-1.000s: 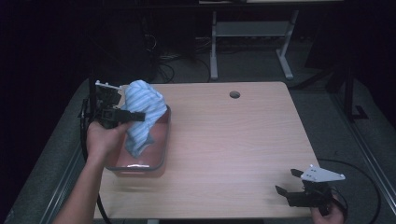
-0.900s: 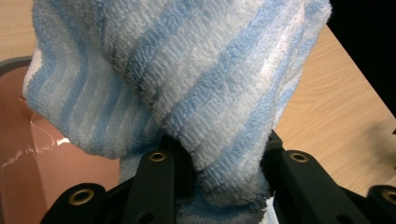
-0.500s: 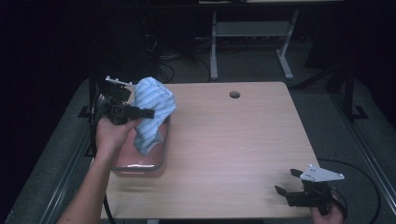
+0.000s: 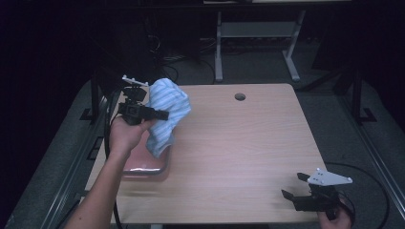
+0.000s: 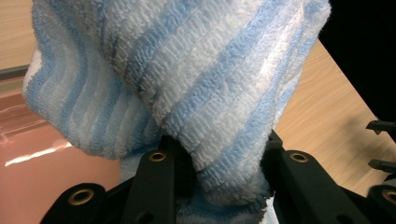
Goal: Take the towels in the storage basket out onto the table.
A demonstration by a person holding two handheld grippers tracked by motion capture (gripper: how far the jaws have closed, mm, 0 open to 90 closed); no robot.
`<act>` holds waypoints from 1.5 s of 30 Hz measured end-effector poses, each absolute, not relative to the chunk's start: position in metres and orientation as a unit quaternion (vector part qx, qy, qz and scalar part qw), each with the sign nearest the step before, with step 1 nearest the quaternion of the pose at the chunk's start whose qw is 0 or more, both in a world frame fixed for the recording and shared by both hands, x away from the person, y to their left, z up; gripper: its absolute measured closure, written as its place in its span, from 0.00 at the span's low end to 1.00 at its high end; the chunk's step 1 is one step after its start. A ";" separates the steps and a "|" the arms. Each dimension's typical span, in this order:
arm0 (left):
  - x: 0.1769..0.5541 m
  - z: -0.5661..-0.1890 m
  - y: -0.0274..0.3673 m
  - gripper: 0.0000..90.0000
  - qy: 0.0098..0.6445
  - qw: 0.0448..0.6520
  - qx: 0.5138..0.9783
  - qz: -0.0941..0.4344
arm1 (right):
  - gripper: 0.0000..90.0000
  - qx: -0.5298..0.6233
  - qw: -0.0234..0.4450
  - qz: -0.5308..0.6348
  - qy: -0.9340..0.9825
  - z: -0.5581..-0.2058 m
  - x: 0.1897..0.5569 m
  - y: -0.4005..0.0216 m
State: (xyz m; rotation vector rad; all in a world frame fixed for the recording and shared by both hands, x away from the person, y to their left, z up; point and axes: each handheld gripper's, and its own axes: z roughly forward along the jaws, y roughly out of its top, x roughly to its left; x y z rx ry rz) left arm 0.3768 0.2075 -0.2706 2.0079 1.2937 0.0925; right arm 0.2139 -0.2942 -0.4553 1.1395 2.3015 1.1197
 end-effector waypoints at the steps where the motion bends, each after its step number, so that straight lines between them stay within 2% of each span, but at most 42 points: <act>1: 0.377 -0.271 0.205 0.75 0.502 0.368 0.781 0.036 | 0.16 0.401 0.169 0.393 0.810 -0.455 0.214 -0.294; 29: 0.386 -0.285 0.154 0.75 0.473 0.361 0.803 0.020 | 0.16 0.400 0.170 0.395 0.809 -0.454 0.214 -0.295; 45: 0.393 -0.279 0.109 0.75 0.445 0.367 0.817 0.010 | 0.16 0.400 0.176 0.395 0.808 -0.453 0.213 -0.296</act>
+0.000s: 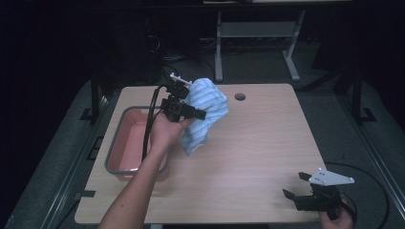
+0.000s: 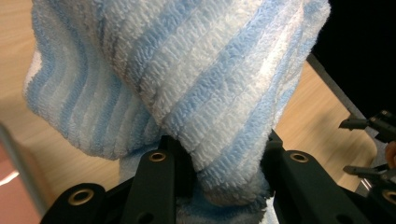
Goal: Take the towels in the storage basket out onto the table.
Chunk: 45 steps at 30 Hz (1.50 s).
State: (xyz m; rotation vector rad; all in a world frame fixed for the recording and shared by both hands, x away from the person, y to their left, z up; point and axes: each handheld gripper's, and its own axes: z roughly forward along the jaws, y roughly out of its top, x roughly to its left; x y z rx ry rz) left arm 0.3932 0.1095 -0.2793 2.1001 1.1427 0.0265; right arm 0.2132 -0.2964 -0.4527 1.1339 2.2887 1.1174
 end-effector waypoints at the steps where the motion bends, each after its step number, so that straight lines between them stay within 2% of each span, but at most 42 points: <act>1: 0.394 -0.279 0.107 0.75 0.442 0.365 0.819 0.010 | 0.16 0.400 0.175 0.394 0.808 -0.453 0.213 -0.296; 19: 0.404 -0.297 0.068 0.75 0.436 0.349 0.829 -0.002 | 0.16 0.399 0.177 0.397 0.807 -0.452 0.215 -0.296; 31: 0.409 -0.323 0.044 0.75 0.429 0.348 0.833 -0.029 | 0.16 0.401 0.175 0.397 0.807 -0.453 0.215 -0.295; 45: 0.414 -0.344 0.032 0.74 0.434 0.346 0.831 -0.030 | 0.16 0.408 0.175 0.397 0.803 -0.454 0.217 -0.292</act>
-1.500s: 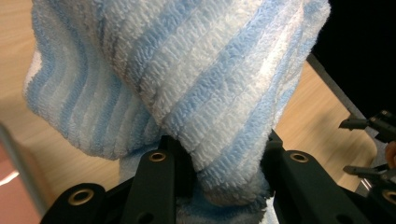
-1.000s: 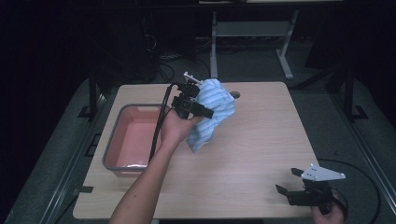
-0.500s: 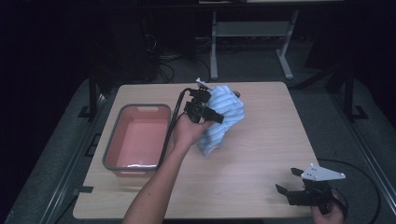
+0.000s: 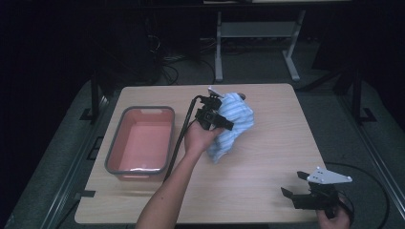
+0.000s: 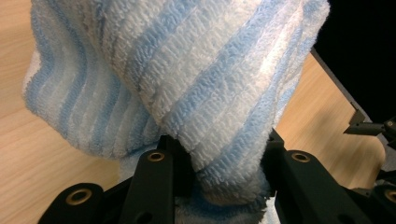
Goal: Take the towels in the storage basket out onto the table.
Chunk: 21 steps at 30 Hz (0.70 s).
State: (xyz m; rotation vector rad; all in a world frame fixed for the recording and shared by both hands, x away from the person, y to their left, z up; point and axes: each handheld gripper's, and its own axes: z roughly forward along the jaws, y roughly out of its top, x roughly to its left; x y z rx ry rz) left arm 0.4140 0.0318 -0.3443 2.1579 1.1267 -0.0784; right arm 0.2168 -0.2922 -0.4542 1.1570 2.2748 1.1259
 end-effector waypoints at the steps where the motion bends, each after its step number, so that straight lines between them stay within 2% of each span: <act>1: 0.414 -0.346 0.030 0.74 0.434 0.345 0.832 -0.029 | 0.16 0.410 0.174 0.397 0.803 -0.454 0.217 -0.291; 21: 0.417 -0.382 0.015 0.74 0.447 0.333 0.829 -0.042 | 0.16 0.413 0.174 0.397 0.801 -0.455 0.217 -0.296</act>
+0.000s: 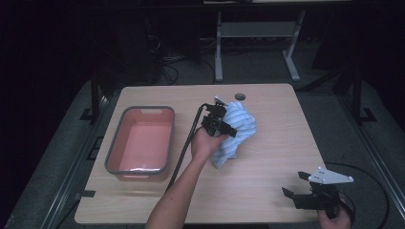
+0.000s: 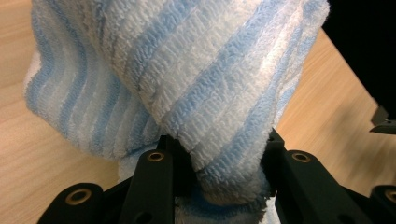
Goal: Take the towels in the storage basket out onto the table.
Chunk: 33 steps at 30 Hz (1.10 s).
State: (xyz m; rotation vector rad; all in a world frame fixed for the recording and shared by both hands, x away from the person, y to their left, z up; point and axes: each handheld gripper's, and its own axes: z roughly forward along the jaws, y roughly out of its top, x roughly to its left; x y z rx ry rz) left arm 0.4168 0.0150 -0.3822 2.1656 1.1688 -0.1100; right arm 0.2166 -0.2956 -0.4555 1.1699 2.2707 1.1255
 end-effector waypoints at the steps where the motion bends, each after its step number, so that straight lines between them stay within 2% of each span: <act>1: 0.417 -0.384 0.015 0.74 0.447 0.329 0.831 -0.045 | 0.16 0.413 0.173 0.396 0.802 -0.455 0.217 -0.295; 14: 0.421 -0.408 0.007 0.74 0.458 0.315 0.830 -0.055 | 0.16 0.415 0.172 0.400 0.799 -0.456 0.215 -0.299; 30: 0.426 -0.424 0.005 0.66 0.479 0.296 0.824 -0.063 | 0.16 0.412 0.172 0.401 0.800 -0.455 0.214 -0.299; 33: 0.425 -0.422 0.007 0.62 0.481 0.299 0.822 -0.058 | 0.16 0.410 0.173 0.402 0.800 -0.455 0.214 -0.298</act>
